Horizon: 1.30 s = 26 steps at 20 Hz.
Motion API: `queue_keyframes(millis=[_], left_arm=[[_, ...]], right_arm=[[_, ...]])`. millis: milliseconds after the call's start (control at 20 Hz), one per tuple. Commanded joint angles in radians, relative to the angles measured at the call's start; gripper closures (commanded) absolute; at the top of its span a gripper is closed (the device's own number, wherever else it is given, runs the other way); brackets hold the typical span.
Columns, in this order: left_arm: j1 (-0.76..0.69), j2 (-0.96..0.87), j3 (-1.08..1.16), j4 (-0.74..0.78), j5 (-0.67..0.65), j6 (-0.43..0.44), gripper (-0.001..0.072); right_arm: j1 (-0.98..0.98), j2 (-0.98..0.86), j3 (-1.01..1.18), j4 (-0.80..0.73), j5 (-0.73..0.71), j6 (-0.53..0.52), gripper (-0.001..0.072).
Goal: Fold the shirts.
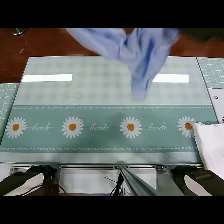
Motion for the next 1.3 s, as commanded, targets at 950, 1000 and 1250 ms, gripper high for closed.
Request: queue_keyframes(millis=[950, 1000, 1250], left_arm=[[-0.01, 0.542, -0.441, 0.473, -0.509, -0.334, 0.0683], [-0.032, 0.541, -0.547, 0.46, -0.511, -0.315, 0.0683], [-0.106, 0.477, -1.007, 0.458, -0.117, -0.239, 0.0683]], right_arm=[[-0.026, 0.349, -0.243, -0.298, 0.439, 0.076, 0.0685], [-0.026, 0.354, -0.356, -0.276, 0.367, 0.083, 0.0685], [-0.026, 0.206, -0.644, -0.346, 0.011, 0.103, 0.0685]])
